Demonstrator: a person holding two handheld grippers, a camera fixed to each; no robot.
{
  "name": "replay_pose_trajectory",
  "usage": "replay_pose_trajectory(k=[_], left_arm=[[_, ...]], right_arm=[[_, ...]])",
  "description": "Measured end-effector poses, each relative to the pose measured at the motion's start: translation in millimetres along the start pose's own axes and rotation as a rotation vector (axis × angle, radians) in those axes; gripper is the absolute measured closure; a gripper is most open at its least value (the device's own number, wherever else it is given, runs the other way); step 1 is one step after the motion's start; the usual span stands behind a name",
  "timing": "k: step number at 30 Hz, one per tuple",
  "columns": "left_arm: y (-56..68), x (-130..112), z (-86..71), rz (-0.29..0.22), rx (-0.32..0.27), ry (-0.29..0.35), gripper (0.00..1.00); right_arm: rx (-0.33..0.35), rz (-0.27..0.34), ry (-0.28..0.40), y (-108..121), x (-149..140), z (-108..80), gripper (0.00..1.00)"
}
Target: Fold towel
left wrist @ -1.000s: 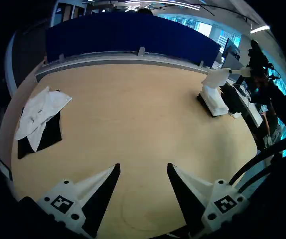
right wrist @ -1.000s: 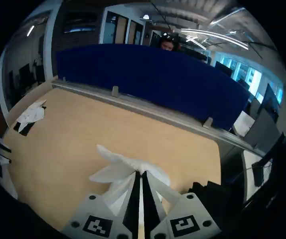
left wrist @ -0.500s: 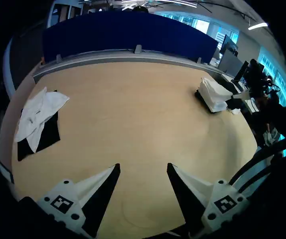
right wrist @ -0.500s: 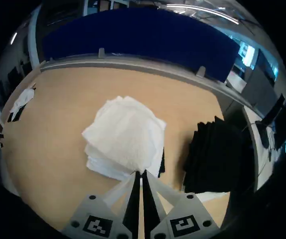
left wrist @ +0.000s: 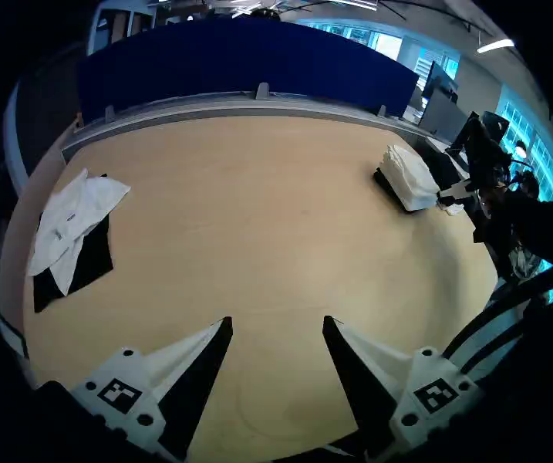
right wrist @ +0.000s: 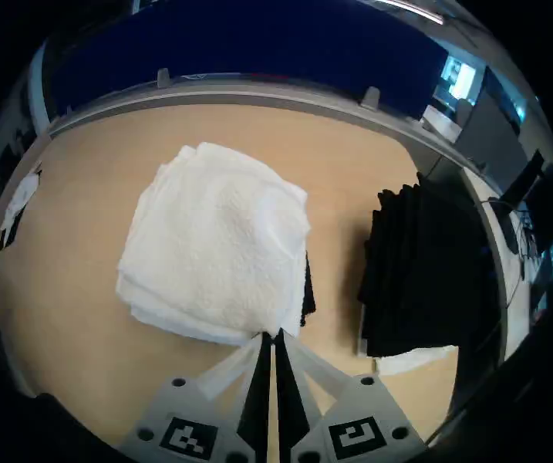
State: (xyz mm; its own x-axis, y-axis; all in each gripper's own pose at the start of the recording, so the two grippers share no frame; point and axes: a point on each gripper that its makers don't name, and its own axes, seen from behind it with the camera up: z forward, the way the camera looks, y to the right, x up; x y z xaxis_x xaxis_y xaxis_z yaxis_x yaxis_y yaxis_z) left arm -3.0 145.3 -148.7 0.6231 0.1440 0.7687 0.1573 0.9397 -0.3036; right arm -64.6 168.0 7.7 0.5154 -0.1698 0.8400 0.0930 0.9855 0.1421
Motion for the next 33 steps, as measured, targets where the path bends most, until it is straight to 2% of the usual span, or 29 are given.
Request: replay_pose_trajectory(k=[5,10,18,20,24,26,33], left_arm=[[-0.6,0.3,-0.6,-0.005,0.001,0.001,0.13],[-1.4,2.2,0.8,-0.006,0.001,0.002,0.13],[2.5,6.3,3.7,0.001,-0.008,0.004,0.13],[3.7,6.7,3.9,0.001,-0.010,0.005,0.13],[6.1,7.7,3.6,0.004,-0.013,0.005,0.13],[7.1,8.2,3.1,0.005,-0.014,0.005,0.13],[8.2,8.3,2.6,0.004,-0.017,0.006,0.13]], right_arm=[[-0.003,0.015,0.006,-1.4,-3.4,3.1,0.93],[-0.007,0.040,0.045,1.3,-2.5,-6.1,0.83],[-0.044,0.054,0.095,15.0,-0.3,-25.6,0.44],[-0.046,0.050,0.099,16.3,-0.3,-28.3,0.41],[-0.052,0.040,0.107,18.3,-0.3,-32.0,0.19],[-0.059,0.036,0.111,20.6,-0.2,-33.4,0.15],[-0.113,0.049,0.130,37.3,3.5,-36.1,0.15]])
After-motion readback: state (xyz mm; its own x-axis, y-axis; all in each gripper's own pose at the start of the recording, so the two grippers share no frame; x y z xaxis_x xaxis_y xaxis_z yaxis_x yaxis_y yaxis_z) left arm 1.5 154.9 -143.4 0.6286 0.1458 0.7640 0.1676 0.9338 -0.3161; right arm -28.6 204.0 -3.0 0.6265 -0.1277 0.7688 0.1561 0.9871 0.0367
